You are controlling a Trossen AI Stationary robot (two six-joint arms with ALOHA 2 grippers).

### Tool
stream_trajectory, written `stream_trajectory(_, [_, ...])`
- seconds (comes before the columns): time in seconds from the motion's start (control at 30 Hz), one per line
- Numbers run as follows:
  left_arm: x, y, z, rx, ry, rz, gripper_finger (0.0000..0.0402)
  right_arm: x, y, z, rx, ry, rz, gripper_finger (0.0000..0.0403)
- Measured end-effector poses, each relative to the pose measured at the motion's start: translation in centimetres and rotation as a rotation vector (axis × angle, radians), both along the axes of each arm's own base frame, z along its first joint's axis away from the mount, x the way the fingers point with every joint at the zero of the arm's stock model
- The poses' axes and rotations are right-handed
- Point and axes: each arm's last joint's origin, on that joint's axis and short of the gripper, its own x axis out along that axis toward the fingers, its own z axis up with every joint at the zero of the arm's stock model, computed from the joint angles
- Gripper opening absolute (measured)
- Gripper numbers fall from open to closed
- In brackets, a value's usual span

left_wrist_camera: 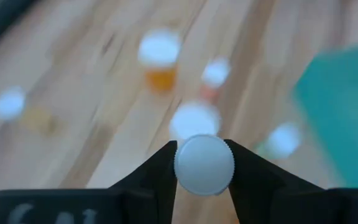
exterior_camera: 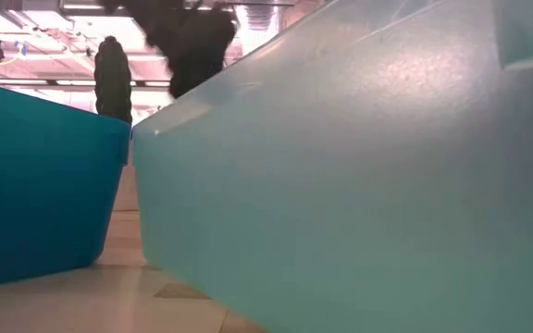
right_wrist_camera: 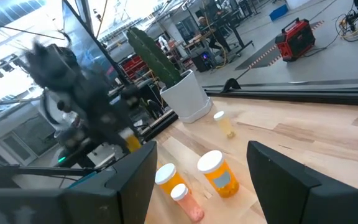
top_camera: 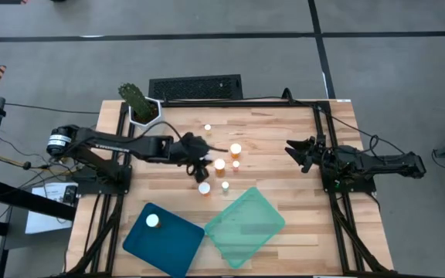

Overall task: Pick and place medicine bottles into bin by pill shape (circle, oval)
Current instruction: Put the small orange pill bottle into the green bin

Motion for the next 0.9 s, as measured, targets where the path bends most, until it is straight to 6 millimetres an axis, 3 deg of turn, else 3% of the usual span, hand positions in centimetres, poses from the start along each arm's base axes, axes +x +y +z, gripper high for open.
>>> stream_trajectory(0.23, [1.8,-0.5,7.4,0.055,-0.212,-0.017,0.0111,0.0,0.0,0.0,0.0,0.0,0.0,0.026])
stream_trajectory(0.5, [5.3,-3.1,11.6,0.151,-0.316,-0.12,0.0113,0.0,0.0,0.0,0.022,-0.006,0.003,0.026])
stream_trajectory(0.7, [10.5,-7.0,11.0,0.236,-0.267,-0.274,0.0113,0.0,0.0,-0.1,0.048,-0.009,0.008,0.026])
stream_trajectory(0.9, [15.3,-11.0,6.5,0.24,-0.148,-0.37,0.0114,0.0,0.0,-0.3,0.061,0.006,0.007,0.026])
